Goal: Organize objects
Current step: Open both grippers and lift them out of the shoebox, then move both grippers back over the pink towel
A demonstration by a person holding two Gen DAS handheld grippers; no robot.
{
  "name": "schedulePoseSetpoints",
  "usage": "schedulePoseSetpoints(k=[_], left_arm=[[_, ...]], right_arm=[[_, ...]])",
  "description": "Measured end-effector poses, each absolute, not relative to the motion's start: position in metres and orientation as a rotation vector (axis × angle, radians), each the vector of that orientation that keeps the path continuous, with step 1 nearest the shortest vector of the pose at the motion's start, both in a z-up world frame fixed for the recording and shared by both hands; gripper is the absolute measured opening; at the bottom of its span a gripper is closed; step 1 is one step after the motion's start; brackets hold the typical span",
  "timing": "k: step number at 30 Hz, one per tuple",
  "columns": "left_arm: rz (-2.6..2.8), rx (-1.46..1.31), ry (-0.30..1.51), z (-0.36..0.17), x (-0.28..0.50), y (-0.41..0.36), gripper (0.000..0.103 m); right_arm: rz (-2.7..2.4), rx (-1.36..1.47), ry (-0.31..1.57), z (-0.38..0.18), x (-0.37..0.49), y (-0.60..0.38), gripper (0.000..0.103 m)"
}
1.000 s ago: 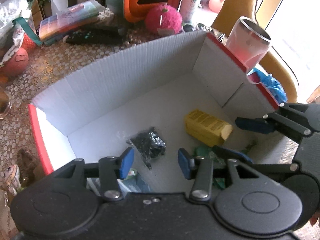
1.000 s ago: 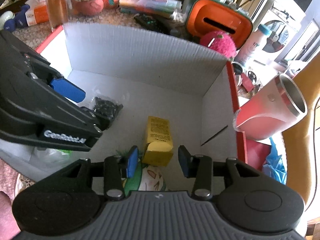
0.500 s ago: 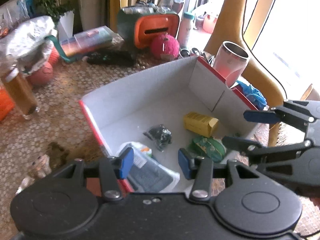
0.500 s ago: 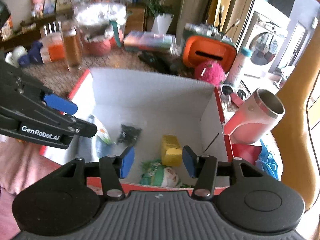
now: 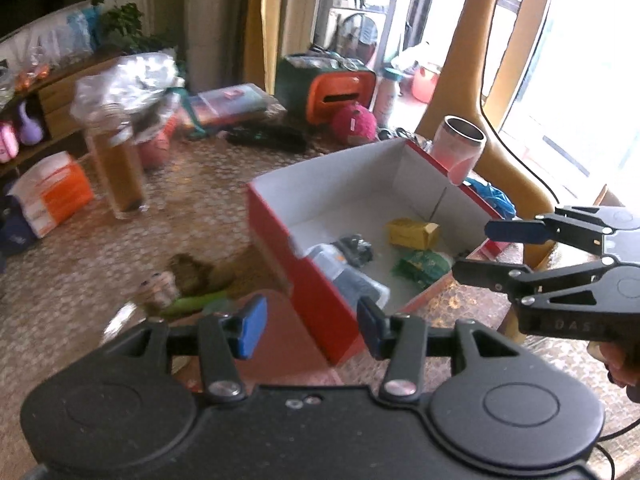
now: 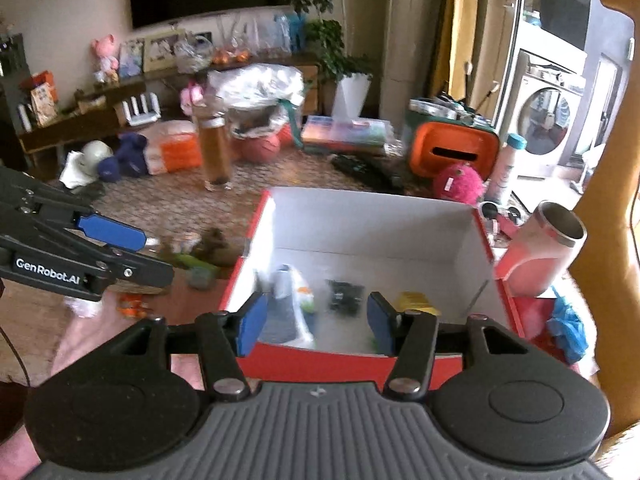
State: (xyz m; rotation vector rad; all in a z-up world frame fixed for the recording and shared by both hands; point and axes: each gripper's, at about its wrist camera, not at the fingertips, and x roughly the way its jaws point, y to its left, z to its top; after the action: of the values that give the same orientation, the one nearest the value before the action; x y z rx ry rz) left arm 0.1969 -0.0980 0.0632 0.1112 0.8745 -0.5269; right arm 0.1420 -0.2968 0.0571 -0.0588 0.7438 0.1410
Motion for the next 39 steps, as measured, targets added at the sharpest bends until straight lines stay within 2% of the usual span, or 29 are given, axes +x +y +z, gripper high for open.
schedulePoseSetpoints(k=[9, 12, 20, 22, 24, 27, 30, 32, 39], left_arm=[[-0.451, 0.063, 0.822, 0.069, 0.163, -0.031, 0.059], [-0.418, 0.058, 0.810, 0.066, 0.154, -0.013, 0.063], [-0.346, 0.012, 0.806, 0.052, 0.140, 0.029, 0.072], [-0.334, 0.007, 0.809, 0.047, 0.137, 0.037, 0.074], [-0.325, -0.004, 0.810, 0.042, 0.134, 0.044, 0.077], [-0.306, -0.015, 0.808, 0.036, 0.129, 0.053, 0.083], [-0.300, -0.032, 0.800, 0.031, 0.125, 0.061, 0.089], [-0.289, -0.038, 0.788, 0.027, 0.122, 0.065, 0.101], [-0.261, -0.024, 0.784, 0.010, 0.121, 0.072, 0.102]], right_arm=[[0.220, -0.042, 0.704, 0.057, 0.118, -0.254, 0.056], [0.249, -0.018, 0.702, 0.055, 0.114, -0.244, 0.060], [0.289, 0.001, 0.704, 0.044, 0.109, -0.219, 0.061], [0.297, 0.006, 0.704, 0.041, 0.109, -0.214, 0.065], [0.306, 0.016, 0.707, 0.038, 0.109, -0.211, 0.066], [0.314, 0.025, 0.718, 0.033, 0.109, -0.206, 0.067], [0.324, 0.034, 0.729, 0.029, 0.111, -0.201, 0.073], [0.329, 0.034, 0.733, 0.027, 0.114, -0.196, 0.076], [0.355, 0.039, 0.776, 0.017, 0.130, -0.177, 0.077]])
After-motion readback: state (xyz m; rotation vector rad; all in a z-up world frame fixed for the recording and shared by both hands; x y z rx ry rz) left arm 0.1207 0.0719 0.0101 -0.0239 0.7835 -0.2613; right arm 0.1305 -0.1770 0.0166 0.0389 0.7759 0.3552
